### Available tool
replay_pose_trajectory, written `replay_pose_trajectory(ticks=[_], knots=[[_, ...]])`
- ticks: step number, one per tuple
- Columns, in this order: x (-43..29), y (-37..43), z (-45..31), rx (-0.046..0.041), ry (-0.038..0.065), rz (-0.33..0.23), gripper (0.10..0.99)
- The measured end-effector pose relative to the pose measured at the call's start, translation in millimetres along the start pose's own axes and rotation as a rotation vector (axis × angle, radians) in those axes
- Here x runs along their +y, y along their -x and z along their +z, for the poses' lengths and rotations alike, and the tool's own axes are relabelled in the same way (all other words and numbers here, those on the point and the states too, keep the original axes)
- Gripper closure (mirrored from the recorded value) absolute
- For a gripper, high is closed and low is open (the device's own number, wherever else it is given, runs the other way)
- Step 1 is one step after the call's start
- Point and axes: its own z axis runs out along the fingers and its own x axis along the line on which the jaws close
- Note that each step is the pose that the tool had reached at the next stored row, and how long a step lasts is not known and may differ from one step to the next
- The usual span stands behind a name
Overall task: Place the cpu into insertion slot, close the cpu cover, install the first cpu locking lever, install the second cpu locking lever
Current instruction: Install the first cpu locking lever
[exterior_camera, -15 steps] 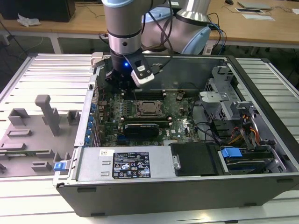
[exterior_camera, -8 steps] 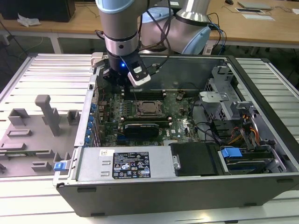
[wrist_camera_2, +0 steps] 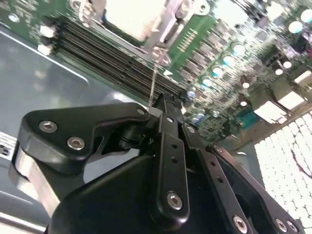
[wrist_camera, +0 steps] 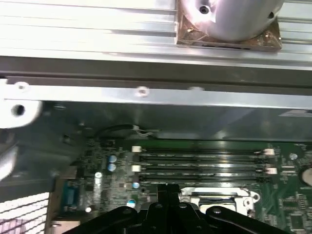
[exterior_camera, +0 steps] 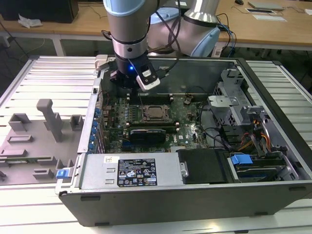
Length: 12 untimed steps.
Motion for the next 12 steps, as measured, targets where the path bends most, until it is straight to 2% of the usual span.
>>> replay_pose_trajectory(ticks=[2, 5, 7, 9, 10, 12], knots=[[-0.5, 17.5, 0.8, -0.0001, 0.000, 0.000, 0.980], [-0.9, 33.3, 1.5, -0.0001, 0.000, 0.000, 0.980], [-1.1, 39.2, 1.7, 0.0001, 0.000, 0.000, 0.980], [-1.2, 40.1, 1.7, 0.0001, -0.001, 0.000, 0.980], [-1.2, 40.1, 1.8, -0.0038, -0.002, -0.001, 0.980], [-1.2, 40.0, 2.1, -0.0282, -0.010, -0.007, 0.980]])
